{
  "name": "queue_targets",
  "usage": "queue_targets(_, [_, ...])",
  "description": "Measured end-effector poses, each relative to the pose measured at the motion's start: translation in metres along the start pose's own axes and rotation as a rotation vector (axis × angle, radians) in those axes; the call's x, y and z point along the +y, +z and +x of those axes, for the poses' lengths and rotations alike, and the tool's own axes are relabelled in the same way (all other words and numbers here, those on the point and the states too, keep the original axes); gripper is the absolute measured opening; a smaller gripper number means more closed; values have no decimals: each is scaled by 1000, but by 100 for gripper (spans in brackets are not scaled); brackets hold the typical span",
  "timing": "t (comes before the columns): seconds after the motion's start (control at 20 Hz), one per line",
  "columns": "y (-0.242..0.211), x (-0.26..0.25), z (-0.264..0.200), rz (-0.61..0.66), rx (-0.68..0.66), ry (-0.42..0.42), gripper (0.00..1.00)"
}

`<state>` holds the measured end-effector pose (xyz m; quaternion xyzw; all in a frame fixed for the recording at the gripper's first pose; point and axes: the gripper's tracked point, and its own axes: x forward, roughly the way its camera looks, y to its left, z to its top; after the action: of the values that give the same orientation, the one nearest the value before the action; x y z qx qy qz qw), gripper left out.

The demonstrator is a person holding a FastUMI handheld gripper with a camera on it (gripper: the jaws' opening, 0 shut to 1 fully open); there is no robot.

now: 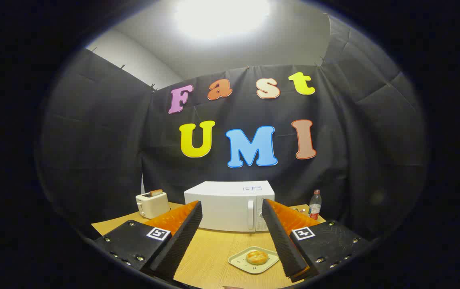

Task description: Open the microwave, put the food inside, and close the microwave door.

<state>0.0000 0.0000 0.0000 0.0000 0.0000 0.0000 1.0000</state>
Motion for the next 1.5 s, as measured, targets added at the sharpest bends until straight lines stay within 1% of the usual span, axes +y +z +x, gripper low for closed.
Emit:
queue_targets(0.75, [-2, -1, 5, 2, 5, 2, 94])
queue_targets(1.0, [-7, 7, 13, 9, -3, 29, 95])
queue_targets(1.15, [-11, 13, 27, 38, -10, 69, 95])
queue_targets(1.2, [-13, 11, 33, 45, -8, 70, 94])
queue_targets(1.4, [-16, 3, 61, 67, -40, 59, 94])
queue_targets(1.5, [-29, -4, 79, 67, -25, 39, 94])
